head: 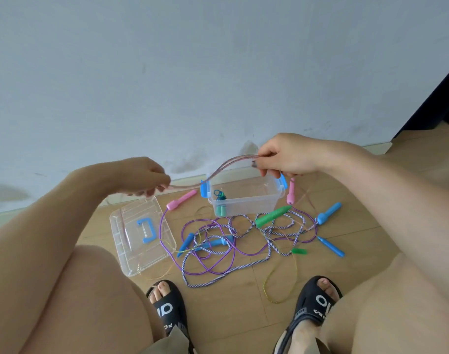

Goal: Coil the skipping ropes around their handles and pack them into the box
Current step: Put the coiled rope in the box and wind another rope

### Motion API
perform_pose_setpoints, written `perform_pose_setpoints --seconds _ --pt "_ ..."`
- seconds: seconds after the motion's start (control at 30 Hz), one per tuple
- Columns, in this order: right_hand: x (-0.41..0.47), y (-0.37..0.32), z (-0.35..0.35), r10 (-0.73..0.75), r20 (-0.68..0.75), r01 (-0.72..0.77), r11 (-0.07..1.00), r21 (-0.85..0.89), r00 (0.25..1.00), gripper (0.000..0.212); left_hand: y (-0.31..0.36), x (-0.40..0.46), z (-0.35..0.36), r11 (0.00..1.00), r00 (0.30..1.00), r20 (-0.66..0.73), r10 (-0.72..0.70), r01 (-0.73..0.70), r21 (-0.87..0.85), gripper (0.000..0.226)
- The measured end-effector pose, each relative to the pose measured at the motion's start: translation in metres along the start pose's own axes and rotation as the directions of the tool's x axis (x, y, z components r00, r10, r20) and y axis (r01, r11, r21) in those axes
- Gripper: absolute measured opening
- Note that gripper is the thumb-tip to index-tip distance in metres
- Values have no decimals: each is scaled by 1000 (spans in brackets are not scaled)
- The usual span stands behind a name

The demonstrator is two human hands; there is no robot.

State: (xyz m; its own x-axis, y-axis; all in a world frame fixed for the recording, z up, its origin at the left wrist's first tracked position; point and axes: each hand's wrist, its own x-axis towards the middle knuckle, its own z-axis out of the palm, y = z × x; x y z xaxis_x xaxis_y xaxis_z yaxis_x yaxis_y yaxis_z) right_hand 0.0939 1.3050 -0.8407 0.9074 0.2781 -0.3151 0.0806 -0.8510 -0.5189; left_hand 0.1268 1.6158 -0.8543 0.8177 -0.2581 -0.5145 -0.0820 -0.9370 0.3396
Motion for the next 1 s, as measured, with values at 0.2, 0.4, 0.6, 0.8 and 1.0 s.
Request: perform_pose_setpoints --seconds 0.2,0.4,0.6,0.8,1.0 --pt "3 -38 16 -192 -46 195 979 64 980 29 46 -10 13 765 910 100 403 -275 -582 31" --pt "0 -27 10 -139 55 128 977 169 989 27 39 -12 5 682 919 6 393 -287 -673 22" --pt "-3 -1 -1 28 223 -54 992 114 974 31 -18 1 -9 980 982 -145 124 -144 -140 17" --pt "-8 -10 1 -33 228 -24 970 244 973 28 -13 2 2 987 996 79 -48 35 154 7" --pt "-3 -36 10 -172 177 96 923 372 969 30 43 -9 18 721 895 134 426 -246 -648 27"
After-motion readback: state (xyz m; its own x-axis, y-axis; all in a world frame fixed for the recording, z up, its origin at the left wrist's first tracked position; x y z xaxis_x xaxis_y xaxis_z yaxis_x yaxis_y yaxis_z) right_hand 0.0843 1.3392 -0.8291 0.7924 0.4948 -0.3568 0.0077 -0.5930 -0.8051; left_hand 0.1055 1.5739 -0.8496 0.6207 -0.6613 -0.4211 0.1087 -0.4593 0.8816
